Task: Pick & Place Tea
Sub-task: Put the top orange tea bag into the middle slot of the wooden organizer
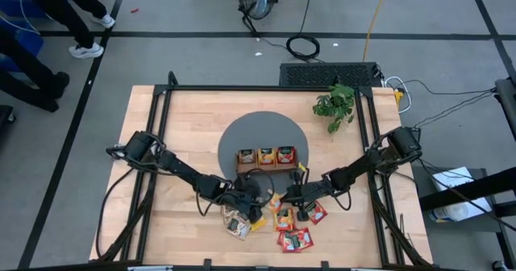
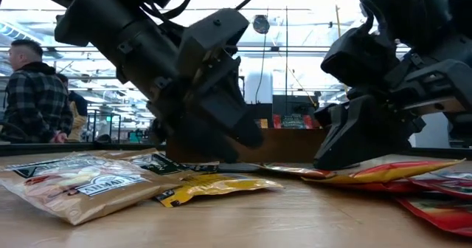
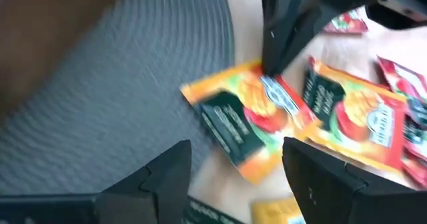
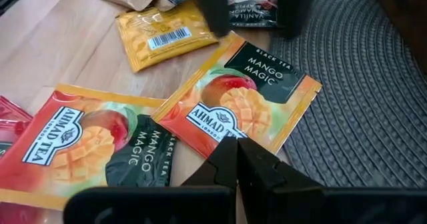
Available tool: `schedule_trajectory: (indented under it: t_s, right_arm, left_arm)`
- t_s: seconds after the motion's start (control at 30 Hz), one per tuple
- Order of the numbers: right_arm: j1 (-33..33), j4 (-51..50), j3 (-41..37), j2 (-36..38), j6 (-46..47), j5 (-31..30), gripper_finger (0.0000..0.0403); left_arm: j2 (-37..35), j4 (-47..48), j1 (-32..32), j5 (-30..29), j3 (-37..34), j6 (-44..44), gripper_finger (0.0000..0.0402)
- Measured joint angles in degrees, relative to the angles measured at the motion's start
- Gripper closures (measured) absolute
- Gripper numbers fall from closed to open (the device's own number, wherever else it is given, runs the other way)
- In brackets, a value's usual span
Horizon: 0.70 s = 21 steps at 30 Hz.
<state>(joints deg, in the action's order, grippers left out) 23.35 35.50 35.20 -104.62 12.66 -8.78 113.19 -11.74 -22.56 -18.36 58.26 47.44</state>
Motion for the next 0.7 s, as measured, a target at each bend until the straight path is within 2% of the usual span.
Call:
schedule_trajectory:
  t_s: [0.17, 0.37, 0.7]
  right_arm:
    - [0.0, -0.3, 0.0, 0.0, 0.2, -0.2, 0.0403]
    - [0.0, 0.2, 0.0, 0.0, 0.1, -0.4, 0.0403]
    - [0.0, 3.9, -0.2, -0.2, -1.6, -0.4, 0.0403]
  left_arm:
    - [0.0, 0.6, 0.0, 5.4, 0.0, 3.2, 0.0165]
    - [-0.1, 3.6, 0.4, 5.9, 0.1, 7.1, 0.0165]
    - [0.6, 2.1, 0.6, 6.2, 0.9, 5.8, 0.0165]
